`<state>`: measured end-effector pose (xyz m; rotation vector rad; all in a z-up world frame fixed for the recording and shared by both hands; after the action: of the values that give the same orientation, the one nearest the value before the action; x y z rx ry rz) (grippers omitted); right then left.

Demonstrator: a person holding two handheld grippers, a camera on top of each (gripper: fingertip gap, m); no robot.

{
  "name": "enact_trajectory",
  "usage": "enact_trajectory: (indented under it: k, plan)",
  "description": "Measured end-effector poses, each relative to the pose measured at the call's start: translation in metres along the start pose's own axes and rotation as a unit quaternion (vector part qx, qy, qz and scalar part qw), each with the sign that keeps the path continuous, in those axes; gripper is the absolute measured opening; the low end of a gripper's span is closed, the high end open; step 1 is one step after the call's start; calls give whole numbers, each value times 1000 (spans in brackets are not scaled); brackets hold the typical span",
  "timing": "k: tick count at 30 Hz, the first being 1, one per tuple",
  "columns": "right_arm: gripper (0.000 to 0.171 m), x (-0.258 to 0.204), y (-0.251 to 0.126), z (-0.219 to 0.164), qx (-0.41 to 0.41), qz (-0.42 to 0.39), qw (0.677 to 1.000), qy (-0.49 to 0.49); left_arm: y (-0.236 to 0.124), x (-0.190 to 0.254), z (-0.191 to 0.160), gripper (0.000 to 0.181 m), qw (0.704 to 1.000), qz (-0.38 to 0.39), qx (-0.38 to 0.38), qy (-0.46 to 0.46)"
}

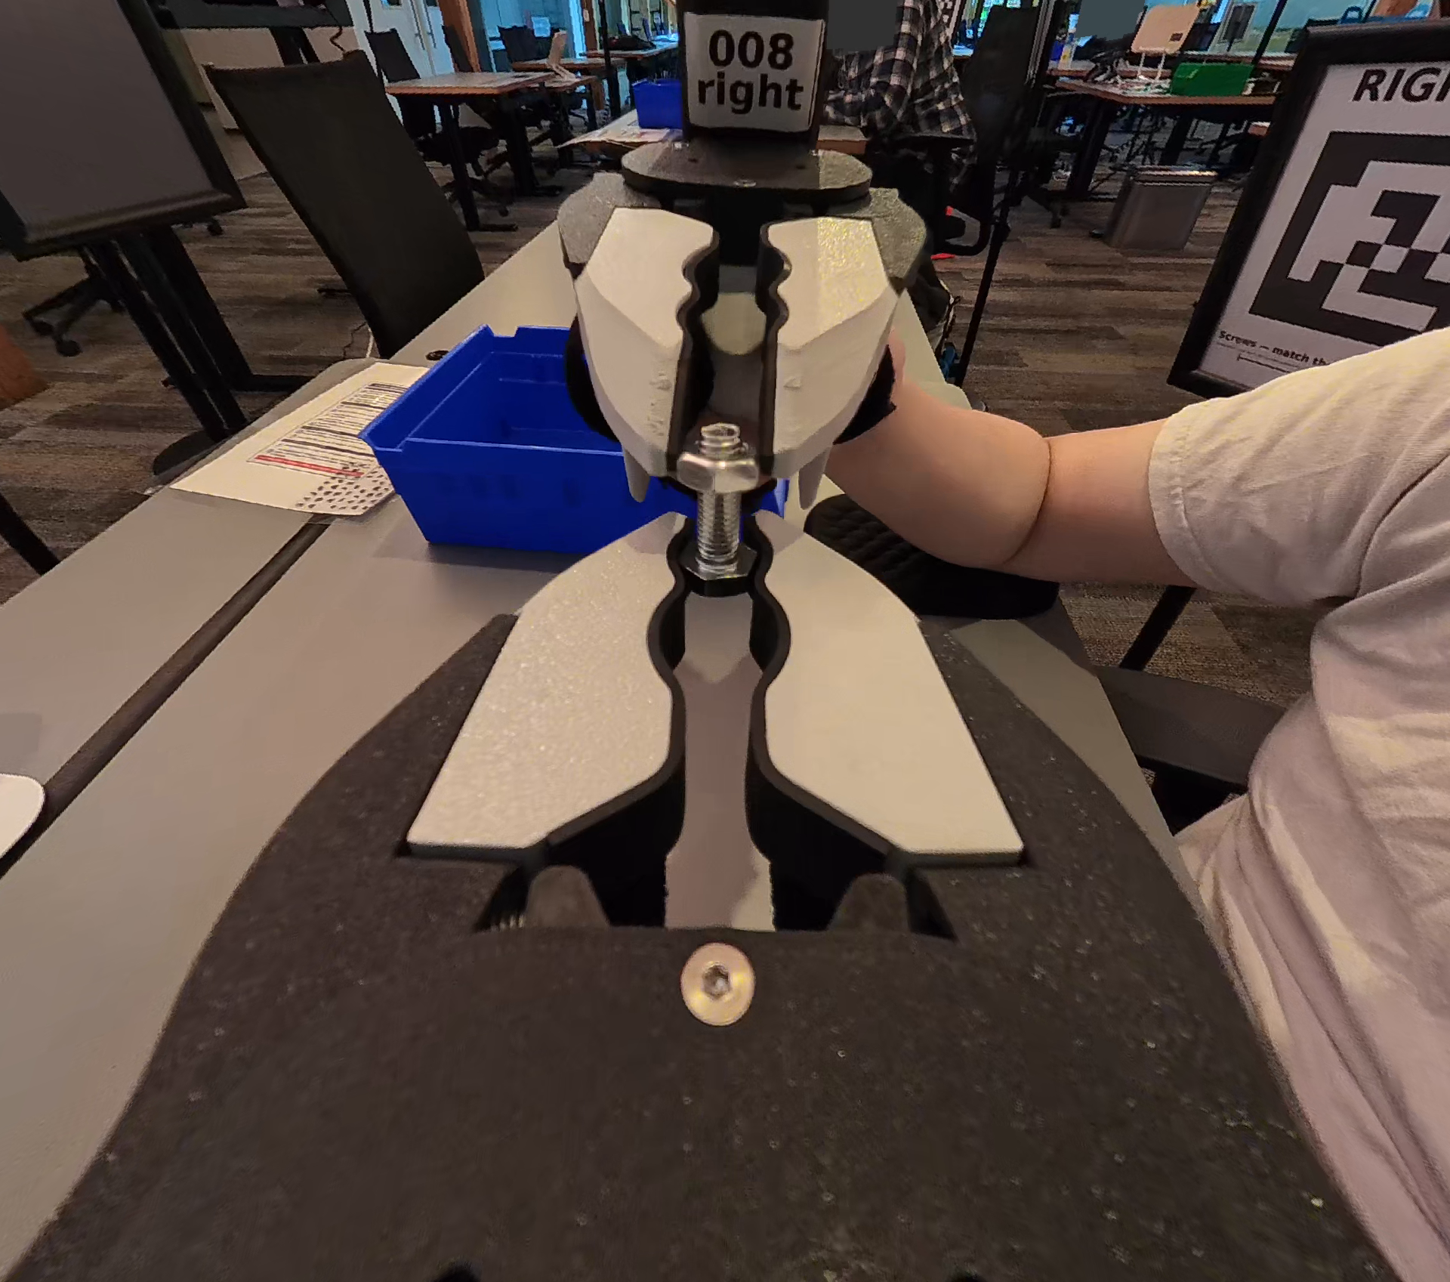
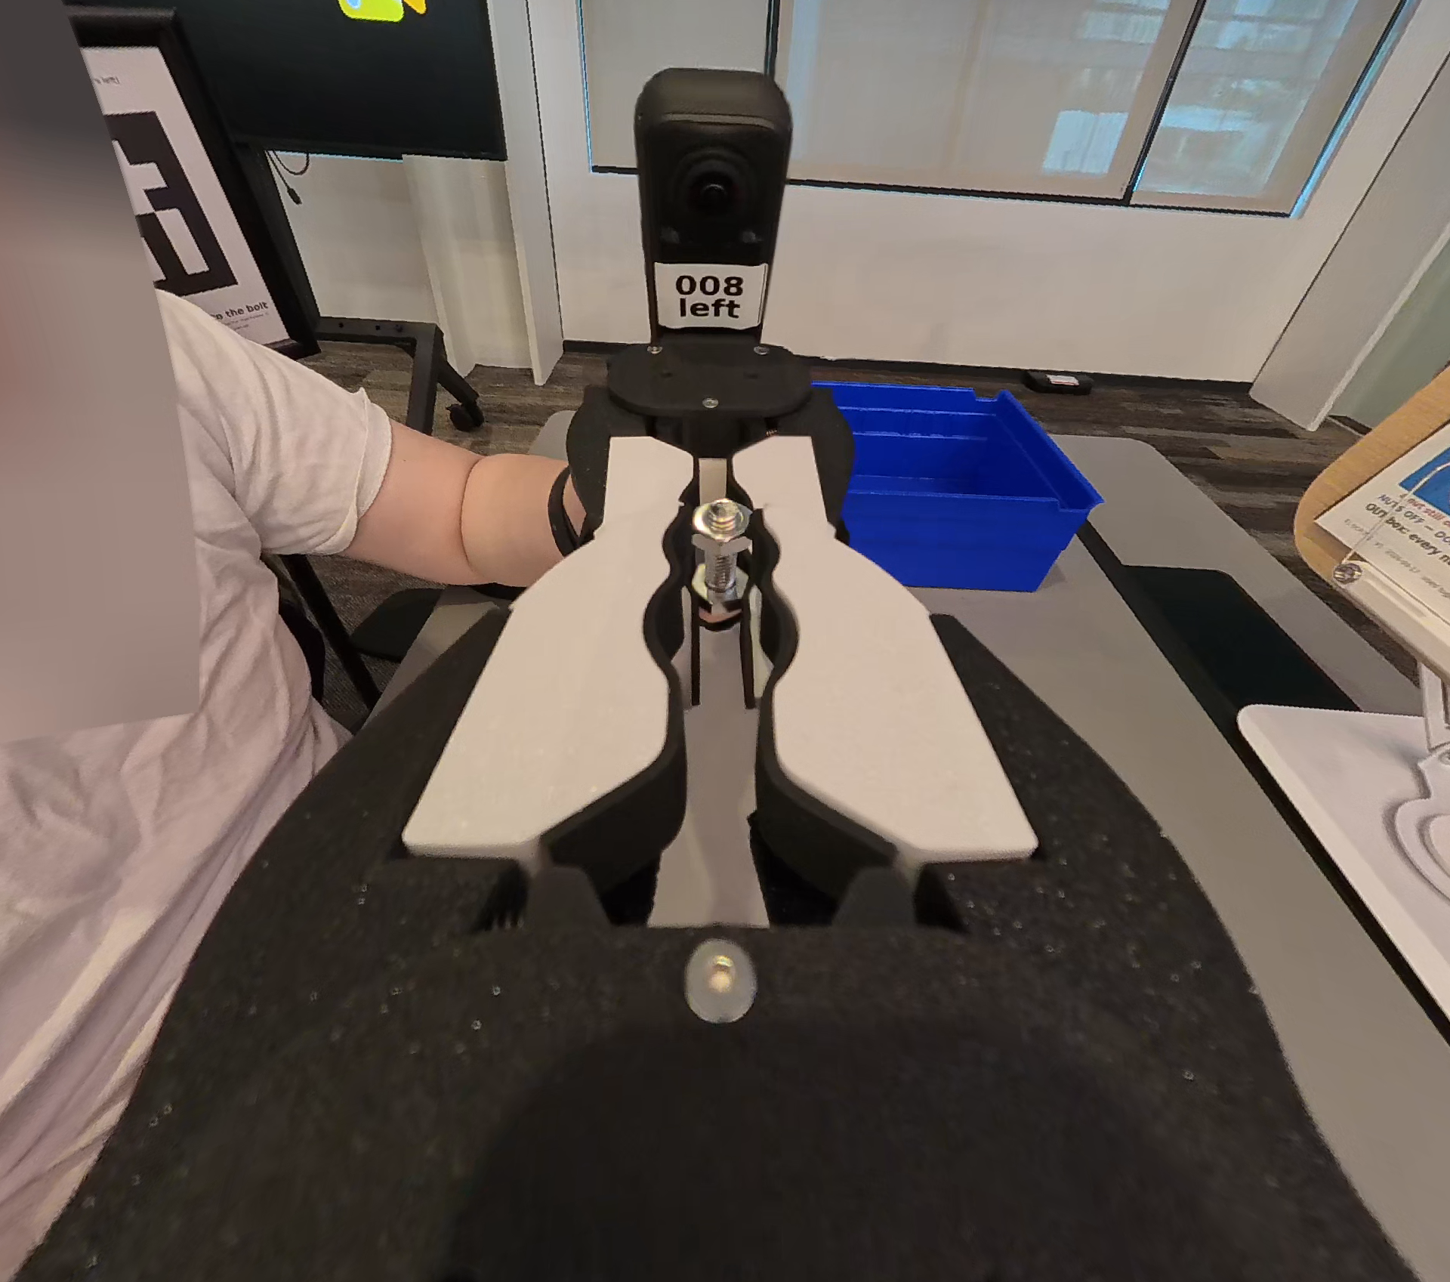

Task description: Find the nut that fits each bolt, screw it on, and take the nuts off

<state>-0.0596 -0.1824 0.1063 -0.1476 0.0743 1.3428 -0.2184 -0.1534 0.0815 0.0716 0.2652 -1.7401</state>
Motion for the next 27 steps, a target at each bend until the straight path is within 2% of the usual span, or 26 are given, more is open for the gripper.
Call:
enact_trajectory:
  k: [2,6,14,18,22,27]
  plan:
    - [14,1,-1,0,2,0,1000,2,0,0,0,10,1000,3,-2,0]
    - [26,0,-1,2,13,-11,1000,1,-2,-1,0,10,1000,10,0,-1]
    - [20,8,-9,1,19,-16,1000,15,-3,-1,2,10,1000,-1,17,-8]
    - [20,3,-6,3,26,19,999,26,-2,-1,2,10,1000,-2,13,-7]
    - [21,2,-3,1,9,-2,1000,3,-1,1,2,10,1000,-4,16,-9]
    - [17,10,-14,3,36,0,999,30,-3,0,4,10,1000,-5,23,-10]
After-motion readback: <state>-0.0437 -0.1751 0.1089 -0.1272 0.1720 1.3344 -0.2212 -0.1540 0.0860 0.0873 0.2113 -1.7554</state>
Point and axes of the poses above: each gripper's, where its closed fingertips meet, y out along the fingers, z out of its top, x = y × z across the jaws, the point moved 10 cm from there along -y, back along the fingers, and after that the axes turned 11 degrees about y, right-handed, at the moved point
